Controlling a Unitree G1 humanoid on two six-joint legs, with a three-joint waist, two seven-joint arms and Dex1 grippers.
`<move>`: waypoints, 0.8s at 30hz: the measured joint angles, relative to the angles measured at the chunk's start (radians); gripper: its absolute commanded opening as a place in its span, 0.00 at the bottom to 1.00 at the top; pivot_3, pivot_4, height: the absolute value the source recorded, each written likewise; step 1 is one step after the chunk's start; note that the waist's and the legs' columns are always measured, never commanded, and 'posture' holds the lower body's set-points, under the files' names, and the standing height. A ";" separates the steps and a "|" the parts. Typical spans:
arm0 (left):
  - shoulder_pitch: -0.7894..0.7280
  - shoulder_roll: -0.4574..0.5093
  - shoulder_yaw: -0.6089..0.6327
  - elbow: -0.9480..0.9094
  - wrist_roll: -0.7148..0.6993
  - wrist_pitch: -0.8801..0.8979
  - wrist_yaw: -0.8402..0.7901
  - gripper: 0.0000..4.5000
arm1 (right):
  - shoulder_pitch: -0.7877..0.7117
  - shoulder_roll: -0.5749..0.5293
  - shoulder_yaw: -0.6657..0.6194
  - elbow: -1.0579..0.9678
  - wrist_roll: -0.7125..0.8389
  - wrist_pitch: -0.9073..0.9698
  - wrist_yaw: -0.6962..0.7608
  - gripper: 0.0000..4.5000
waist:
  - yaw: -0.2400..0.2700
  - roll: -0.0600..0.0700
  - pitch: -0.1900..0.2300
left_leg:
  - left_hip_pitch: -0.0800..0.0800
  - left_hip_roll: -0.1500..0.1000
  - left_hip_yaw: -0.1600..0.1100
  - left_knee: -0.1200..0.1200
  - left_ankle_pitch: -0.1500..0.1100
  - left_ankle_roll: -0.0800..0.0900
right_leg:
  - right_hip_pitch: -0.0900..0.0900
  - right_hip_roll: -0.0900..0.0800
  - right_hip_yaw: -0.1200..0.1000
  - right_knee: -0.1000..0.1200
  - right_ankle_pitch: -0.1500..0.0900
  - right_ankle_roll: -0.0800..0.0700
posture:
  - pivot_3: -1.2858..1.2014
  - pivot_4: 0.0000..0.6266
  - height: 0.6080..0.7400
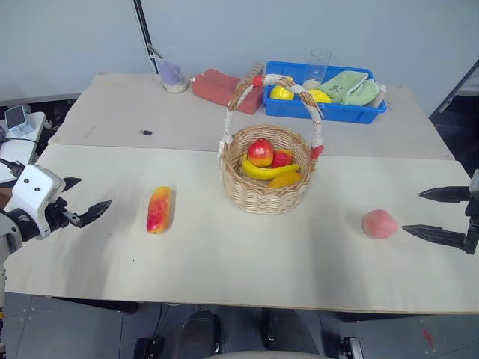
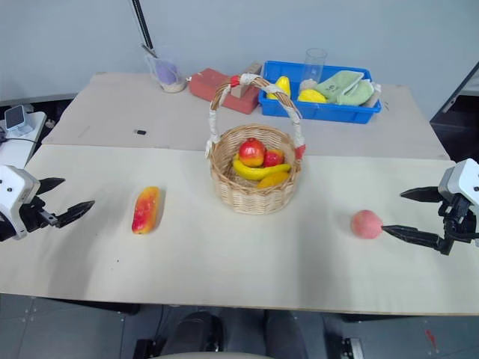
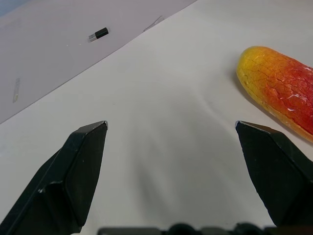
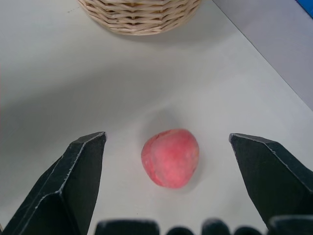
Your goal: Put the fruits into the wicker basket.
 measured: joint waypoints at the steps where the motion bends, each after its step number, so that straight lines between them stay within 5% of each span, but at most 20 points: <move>1: 0.000 0.000 0.000 0.000 0.000 0.000 0.000 1.00 | 0.000 0.000 0.000 0.000 0.000 0.000 0.000 0.99 | 0.000 0.000 0.000 | 0.000 0.000 0.000 0.000 0.000 0.000 | 0.000 0.000 0.000 0.000 0.000 0.000 | 0.52 0.24 0.72; 24: -0.025 -0.037 0.026 -0.071 -0.082 0.065 0.004 1.00 | -0.079 0.006 0.051 -0.002 0.005 -0.009 -0.006 0.99 | -0.001 0.000 0.000 | 0.000 0.000 0.000 0.000 0.000 0.000 | 0.000 0.000 0.000 0.000 0.000 0.000 | 0.52 0.24 0.72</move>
